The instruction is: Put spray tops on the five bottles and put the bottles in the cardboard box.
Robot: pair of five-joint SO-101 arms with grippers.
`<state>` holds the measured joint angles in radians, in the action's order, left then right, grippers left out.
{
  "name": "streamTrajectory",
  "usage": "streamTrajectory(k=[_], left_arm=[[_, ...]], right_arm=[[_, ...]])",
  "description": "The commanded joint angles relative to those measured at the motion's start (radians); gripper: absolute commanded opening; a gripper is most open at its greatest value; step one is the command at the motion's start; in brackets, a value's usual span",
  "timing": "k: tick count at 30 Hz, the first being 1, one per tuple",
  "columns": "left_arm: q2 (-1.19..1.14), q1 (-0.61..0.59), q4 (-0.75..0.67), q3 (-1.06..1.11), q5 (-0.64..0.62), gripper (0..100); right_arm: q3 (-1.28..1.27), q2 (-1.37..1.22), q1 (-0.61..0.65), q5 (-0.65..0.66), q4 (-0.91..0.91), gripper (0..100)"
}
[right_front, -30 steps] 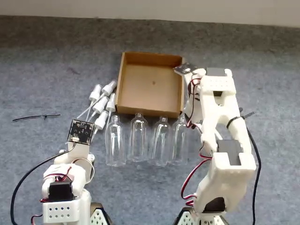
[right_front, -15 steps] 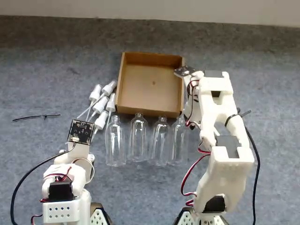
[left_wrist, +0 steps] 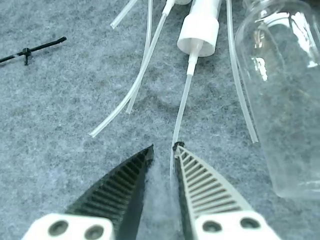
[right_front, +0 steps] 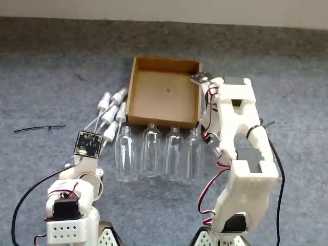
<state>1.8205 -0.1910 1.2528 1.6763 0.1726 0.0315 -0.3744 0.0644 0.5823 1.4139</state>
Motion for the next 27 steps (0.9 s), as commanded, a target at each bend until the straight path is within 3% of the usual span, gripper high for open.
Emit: streamTrajectory(k=[1,9,14,17,21,27], left_arm=[[0.001,-0.008,0.002,0.019,0.008,8],[0.001,-0.008,-0.003,0.019,0.008,8],[0.004,-0.018,-0.037,0.019,0.008,8],[0.004,-0.104,-0.100,0.019,0.017,8],[0.005,-0.266,-0.161,0.016,0.272,8],[0.001,-0.328,-0.167,-0.058,0.302,8]], right_arm=[[0.059,0.015,-0.019,-0.012,-0.004,1.0],[0.119,0.021,-0.137,-0.110,0.019,0.5],[0.343,0.021,-0.160,-0.192,0.176,0.5],[0.530,0.022,-0.159,-0.245,0.300,0.5],[0.742,0.051,-0.162,-0.327,0.351,0.5],[0.568,0.291,-0.082,-0.370,0.351,0.5]])
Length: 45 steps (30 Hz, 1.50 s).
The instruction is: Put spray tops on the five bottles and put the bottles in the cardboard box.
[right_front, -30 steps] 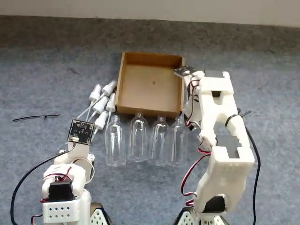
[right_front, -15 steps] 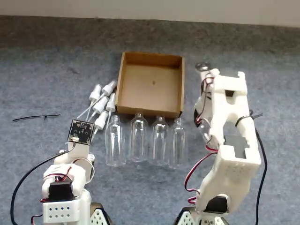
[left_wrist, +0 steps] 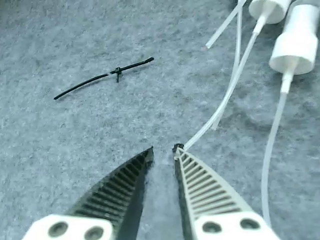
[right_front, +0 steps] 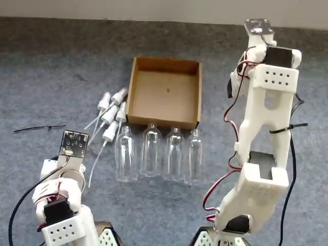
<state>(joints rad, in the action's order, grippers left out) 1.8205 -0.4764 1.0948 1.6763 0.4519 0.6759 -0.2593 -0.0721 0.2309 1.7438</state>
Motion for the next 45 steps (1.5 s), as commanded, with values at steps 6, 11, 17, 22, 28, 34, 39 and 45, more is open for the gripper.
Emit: streamTrajectory(k=[6,11,17,22,28,34,39,45], left_arm=[[-0.007,-0.050,0.203,-0.320,0.121,15],[-0.237,-0.048,0.244,-0.558,0.141,16],[-0.865,-0.030,0.275,-1.044,0.140,16],[-1.425,0.064,0.419,-1.550,0.120,16],[-1.979,0.154,0.545,-2.111,0.038,16],[-2.331,0.223,0.608,-2.442,-0.003,17],[-2.496,0.272,0.606,-2.574,-0.031,23],[-2.641,0.286,0.560,-2.658,-0.068,23]], right_arm=[[-0.530,0.579,0.110,-0.017,-0.061,0.5],[-0.960,0.886,0.111,-0.017,-0.254,0.5],[-1.302,1.066,0.113,0.006,-0.332,0.5],[-1.359,1.129,0.113,0.011,-0.332,0.5],[-1.369,1.156,0.113,0.011,-0.332,0.5],[-1.395,1.158,0.131,0.011,-0.332,0.5],[-1.408,1.158,0.208,0.009,-0.332,0.5],[-1.406,1.158,0.209,0.009,-0.332,0.5]])
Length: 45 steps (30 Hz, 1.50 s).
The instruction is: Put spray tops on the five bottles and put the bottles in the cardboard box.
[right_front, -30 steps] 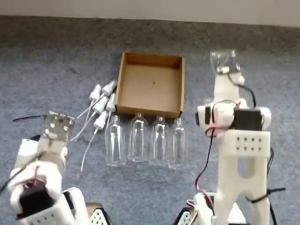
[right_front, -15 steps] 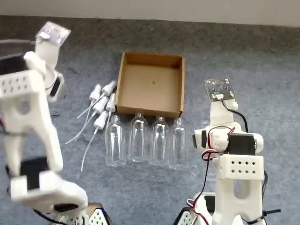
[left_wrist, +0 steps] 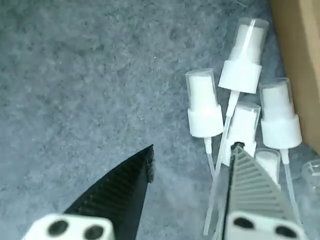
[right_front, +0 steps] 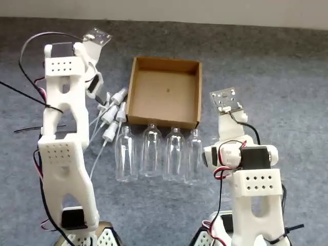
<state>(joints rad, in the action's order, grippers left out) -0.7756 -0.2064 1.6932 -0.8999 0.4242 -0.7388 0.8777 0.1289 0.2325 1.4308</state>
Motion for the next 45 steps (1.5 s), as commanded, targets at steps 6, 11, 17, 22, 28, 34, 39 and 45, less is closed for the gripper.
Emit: streamTrajectory(k=[6,11,17,22,28,34,39,45], left_arm=[[-0.162,0.018,-0.071,-0.183,-0.054,23],[-0.242,0.028,-0.074,-0.269,-0.055,23],[-0.346,0.044,-0.069,-0.351,-0.057,17],[-0.389,0.035,-0.068,-0.415,-0.055,9],[-0.389,0.036,0.003,-0.567,-0.057,7],[-0.367,0.007,0.066,-0.766,-0.110,7],[-0.125,-0.038,0.071,-0.667,-0.244,6],[0.349,-0.039,0.072,-0.213,-0.279,6]], right_arm=[[0.008,0.021,0.010,0.008,-0.019,0.5],[0.007,0.021,0.010,0.008,-0.019,0.5],[0.007,0.021,0.010,0.008,-0.019,0.5],[0.007,0.021,0.010,0.008,-0.019,0.5],[0.007,0.021,0.010,0.008,-0.019,0.5],[0.007,0.022,0.010,0.008,-0.019,0.5],[0.013,0.022,0.012,0.008,-0.019,0.5],[0.015,0.064,0.051,0.008,-0.111,0.5]])
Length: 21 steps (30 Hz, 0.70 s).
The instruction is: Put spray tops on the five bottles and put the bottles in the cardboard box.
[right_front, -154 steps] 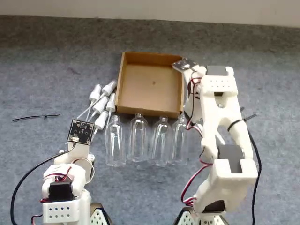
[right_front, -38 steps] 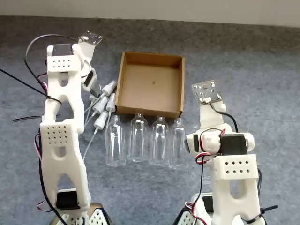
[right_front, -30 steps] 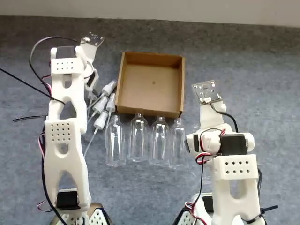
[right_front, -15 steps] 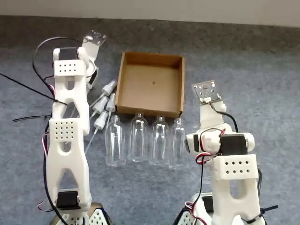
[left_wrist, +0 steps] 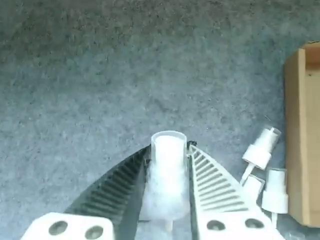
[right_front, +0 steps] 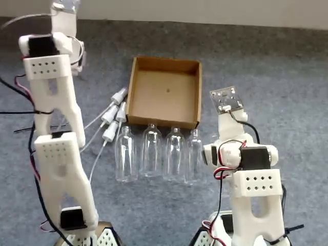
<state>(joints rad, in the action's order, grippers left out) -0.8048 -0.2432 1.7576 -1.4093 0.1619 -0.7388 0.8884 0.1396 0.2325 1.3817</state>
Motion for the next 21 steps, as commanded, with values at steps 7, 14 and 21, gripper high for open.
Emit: streamTrajectory(k=[7,14,21], left_arm=[[1.006,0.091,0.003,0.862,0.018,6],[1.388,0.272,0.003,0.961,-0.063,6],[1.468,0.503,-0.133,0.885,-0.184,6]], right_arm=[[0.008,0.219,0.266,0.000,-0.226,0.5],[0.005,0.206,0.334,0.000,-0.252,0.5],[-0.091,0.305,0.335,-0.002,-0.341,0.5]])
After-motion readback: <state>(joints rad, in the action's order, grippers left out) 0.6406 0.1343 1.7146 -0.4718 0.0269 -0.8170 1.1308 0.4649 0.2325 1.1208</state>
